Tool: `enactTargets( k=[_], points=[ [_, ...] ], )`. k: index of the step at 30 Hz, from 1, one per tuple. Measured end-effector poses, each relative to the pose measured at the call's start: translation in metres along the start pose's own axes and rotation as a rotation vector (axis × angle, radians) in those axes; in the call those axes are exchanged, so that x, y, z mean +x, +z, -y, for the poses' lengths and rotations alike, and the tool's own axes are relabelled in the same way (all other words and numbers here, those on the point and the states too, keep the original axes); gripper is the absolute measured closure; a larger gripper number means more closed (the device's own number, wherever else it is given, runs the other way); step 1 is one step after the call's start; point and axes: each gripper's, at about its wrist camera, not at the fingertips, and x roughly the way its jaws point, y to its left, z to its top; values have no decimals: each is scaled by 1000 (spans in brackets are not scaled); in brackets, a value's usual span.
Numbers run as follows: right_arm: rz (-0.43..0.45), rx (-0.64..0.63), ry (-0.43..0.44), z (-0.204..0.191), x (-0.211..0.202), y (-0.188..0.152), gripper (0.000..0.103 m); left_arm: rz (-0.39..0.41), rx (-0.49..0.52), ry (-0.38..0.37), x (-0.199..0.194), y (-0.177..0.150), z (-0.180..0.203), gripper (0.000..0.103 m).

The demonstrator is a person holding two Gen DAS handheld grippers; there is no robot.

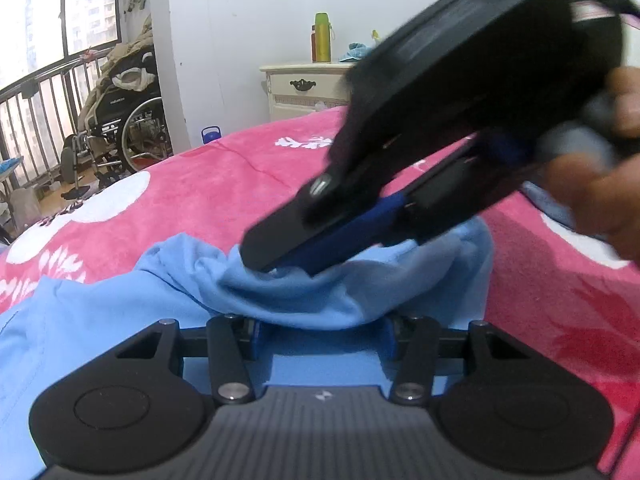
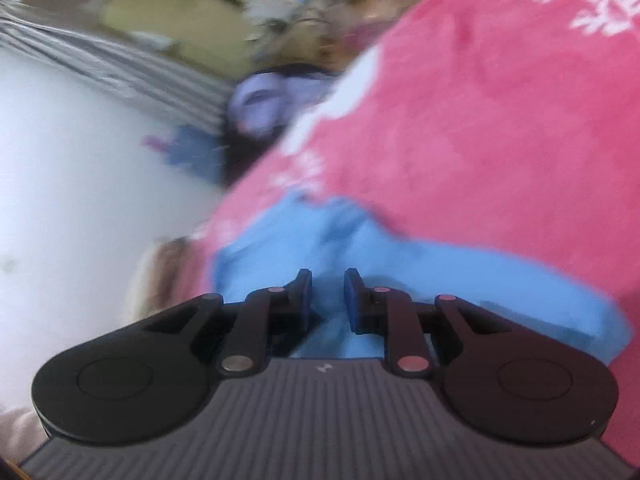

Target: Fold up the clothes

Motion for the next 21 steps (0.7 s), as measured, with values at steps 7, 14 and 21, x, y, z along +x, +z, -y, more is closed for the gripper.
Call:
enactTargets(
  k=[7,14,21],
  points=[
    [103,-37,30,0,-41,5,85,-1,-11,5,4,6,-8,51],
    [65,-120,-179,13,-7,36,80,-1,-14,9,2,5,-6,51],
    [-60,-339,-221,2,21,33,62,-2,-11,8,3,6,-7,51]
  ],
)
